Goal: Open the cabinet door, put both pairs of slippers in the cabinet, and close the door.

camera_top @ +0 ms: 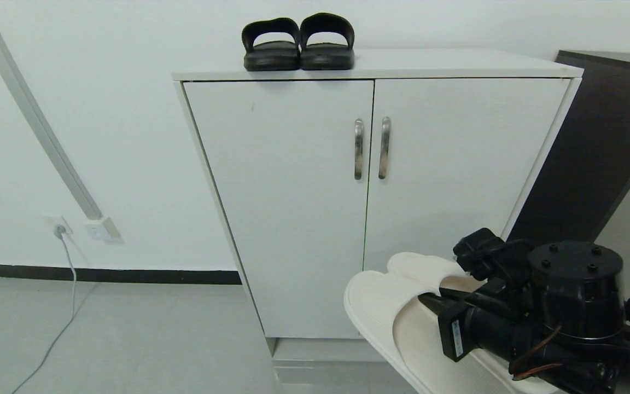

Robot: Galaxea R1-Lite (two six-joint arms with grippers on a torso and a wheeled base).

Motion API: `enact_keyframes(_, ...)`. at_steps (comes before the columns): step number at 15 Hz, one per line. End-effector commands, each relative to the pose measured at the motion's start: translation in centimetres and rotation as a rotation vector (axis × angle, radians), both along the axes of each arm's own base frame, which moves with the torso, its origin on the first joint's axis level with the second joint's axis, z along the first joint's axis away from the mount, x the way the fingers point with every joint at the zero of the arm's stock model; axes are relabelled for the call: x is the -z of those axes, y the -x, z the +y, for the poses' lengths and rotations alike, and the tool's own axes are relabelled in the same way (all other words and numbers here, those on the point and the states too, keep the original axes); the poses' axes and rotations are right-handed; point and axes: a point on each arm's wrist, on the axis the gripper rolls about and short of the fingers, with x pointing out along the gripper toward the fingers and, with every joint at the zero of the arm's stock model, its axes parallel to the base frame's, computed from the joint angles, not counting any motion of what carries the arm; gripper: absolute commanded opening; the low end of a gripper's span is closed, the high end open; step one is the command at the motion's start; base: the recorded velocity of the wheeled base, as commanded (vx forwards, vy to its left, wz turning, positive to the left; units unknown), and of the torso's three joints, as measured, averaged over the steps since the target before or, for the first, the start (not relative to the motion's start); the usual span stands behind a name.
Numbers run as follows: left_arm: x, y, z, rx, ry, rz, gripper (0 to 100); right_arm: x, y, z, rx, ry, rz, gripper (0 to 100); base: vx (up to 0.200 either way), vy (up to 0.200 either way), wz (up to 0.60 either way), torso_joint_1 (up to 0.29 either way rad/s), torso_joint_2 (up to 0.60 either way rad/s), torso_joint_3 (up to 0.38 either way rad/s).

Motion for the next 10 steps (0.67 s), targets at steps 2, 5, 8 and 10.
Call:
enact_keyframes(2, -4.5, -0.2, -0.1, 0.025, 0.068, -0.019, 100, 0.1, -0.1, 0.1, -0.001, 0.002, 0.003, 0, 0.0, 0.0, 0.0, 0.0, 0.18, 0.166)
enact_keyframes(5, -8.0, -2.3, -0.2, 0.1, 0.112, 0.068, 100, 0.1, 0.1, 0.2, -0.006, 0.001, 0.001, 0, 0.0, 0.0, 0.0, -0.001, 0.03, 0.015)
enact_keyframes(8, -9.3, -5.2, -0.5, 0.215, 0.126, 0.154, 100, 0.0, 0.1, 0.1, -0.006, -0.001, -0.001, 0, 0.0, 0.0, 0.0, 0.0, 0.0, 0.0)
enact_keyframes(10, -10.1, -7.4, -0.6, 0.256, 0.129, 0.158, 100, -0.1, 0.2, 0.2, -0.011, -0.001, -0.003, 0, 0.0, 0.0, 0.0, 0.0, 0.0, 0.0)
